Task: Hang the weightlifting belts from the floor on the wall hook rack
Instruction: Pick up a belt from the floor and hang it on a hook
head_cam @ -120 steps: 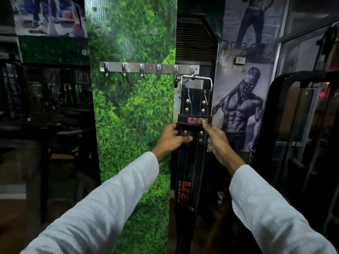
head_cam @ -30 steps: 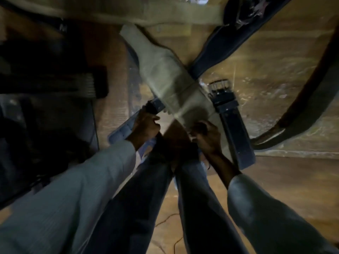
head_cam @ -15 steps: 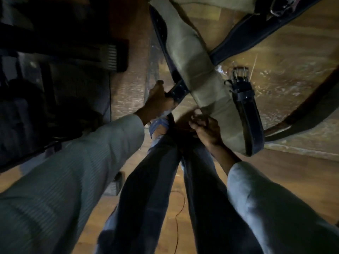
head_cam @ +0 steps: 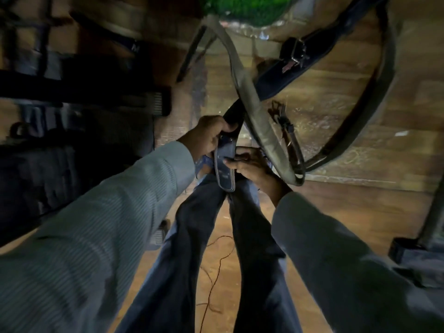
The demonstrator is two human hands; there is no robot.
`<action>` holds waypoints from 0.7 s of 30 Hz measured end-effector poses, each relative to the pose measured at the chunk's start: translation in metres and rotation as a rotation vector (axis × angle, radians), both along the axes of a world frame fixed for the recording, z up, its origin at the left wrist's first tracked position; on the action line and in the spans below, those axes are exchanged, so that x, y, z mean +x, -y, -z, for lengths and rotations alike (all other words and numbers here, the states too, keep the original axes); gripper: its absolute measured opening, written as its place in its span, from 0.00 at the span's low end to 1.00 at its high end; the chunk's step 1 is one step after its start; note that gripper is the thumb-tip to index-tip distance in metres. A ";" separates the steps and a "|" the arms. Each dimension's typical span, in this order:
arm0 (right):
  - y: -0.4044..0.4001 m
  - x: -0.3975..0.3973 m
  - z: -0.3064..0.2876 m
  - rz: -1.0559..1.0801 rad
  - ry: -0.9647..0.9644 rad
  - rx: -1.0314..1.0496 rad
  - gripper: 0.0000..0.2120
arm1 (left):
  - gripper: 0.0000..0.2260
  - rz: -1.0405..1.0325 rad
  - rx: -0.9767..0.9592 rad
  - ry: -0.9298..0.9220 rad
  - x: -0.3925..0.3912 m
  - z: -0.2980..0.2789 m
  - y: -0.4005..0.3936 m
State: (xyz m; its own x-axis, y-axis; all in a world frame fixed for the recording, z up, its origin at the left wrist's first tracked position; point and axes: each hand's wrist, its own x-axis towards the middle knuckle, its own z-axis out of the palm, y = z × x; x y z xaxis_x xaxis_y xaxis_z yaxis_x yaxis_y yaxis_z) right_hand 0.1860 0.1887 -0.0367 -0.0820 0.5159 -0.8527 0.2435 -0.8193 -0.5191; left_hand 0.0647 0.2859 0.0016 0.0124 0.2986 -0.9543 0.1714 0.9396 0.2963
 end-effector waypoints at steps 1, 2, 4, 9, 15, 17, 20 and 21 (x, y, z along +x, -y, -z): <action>-0.002 0.000 -0.012 0.027 -0.036 -0.044 0.14 | 0.06 -0.032 0.002 0.002 -0.002 -0.007 0.001; -0.003 0.000 -0.029 0.064 -0.074 -0.081 0.12 | 0.05 -0.055 -0.025 0.007 -0.004 -0.023 0.000; -0.007 0.000 -0.066 0.160 -0.160 -0.148 0.04 | 0.04 -0.093 -0.022 0.009 -0.005 -0.055 0.003; -0.003 -0.004 -0.141 0.381 -0.261 -0.179 0.12 | 0.07 -0.148 0.051 0.087 -0.013 -0.125 0.019; -0.011 -0.006 -0.227 0.668 -0.508 -0.241 0.36 | 0.17 -0.106 0.260 0.176 -0.022 -0.221 0.036; -0.022 -0.005 -0.252 0.729 -0.542 -0.216 0.32 | 0.17 -0.107 0.276 0.225 -0.028 -0.245 0.038; -0.047 -0.007 -0.287 0.672 -0.454 -0.118 0.29 | 0.12 -0.062 0.305 0.209 -0.044 -0.274 0.045; -0.055 -0.009 -0.294 0.638 -0.411 -0.109 0.28 | 0.11 -0.043 0.313 0.198 -0.049 -0.281 0.046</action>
